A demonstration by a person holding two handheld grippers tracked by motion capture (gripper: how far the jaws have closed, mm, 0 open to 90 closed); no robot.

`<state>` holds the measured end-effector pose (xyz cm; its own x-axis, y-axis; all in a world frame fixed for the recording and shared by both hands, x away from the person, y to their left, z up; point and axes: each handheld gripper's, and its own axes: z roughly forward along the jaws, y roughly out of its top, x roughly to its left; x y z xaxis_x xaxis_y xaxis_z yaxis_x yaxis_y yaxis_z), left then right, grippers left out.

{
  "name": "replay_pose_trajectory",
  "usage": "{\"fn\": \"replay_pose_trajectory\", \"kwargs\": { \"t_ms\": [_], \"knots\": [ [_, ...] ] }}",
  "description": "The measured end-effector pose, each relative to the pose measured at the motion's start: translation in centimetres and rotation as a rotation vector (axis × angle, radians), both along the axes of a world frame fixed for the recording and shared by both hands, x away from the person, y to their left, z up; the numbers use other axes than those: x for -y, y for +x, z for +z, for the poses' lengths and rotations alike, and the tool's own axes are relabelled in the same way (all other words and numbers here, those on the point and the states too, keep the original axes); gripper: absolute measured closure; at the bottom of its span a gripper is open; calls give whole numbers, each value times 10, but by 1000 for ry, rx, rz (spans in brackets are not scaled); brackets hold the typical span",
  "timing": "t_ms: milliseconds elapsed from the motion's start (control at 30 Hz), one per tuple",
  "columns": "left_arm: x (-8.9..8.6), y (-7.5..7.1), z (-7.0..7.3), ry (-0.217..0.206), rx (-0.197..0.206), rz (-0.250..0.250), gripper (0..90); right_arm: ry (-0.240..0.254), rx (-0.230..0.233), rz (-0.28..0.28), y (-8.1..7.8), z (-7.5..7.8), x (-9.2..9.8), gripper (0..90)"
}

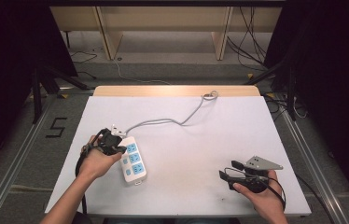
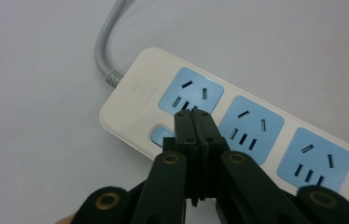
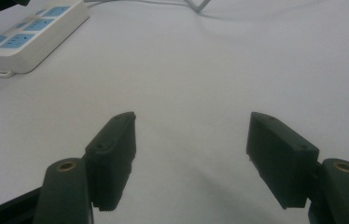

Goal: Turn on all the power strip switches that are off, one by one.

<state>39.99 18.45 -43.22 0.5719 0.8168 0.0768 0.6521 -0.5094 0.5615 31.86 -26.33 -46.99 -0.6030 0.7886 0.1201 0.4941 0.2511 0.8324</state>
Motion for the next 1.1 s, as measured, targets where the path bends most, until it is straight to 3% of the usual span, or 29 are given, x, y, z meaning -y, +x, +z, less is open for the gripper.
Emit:
{"fn": "replay_pose_trajectory", "kwargs": {
  "t_ms": [1100],
  "knots": [
    [13,-16,4,0,-16,-49,900,-3,0,3,0,0,0,339]
  ]
}}
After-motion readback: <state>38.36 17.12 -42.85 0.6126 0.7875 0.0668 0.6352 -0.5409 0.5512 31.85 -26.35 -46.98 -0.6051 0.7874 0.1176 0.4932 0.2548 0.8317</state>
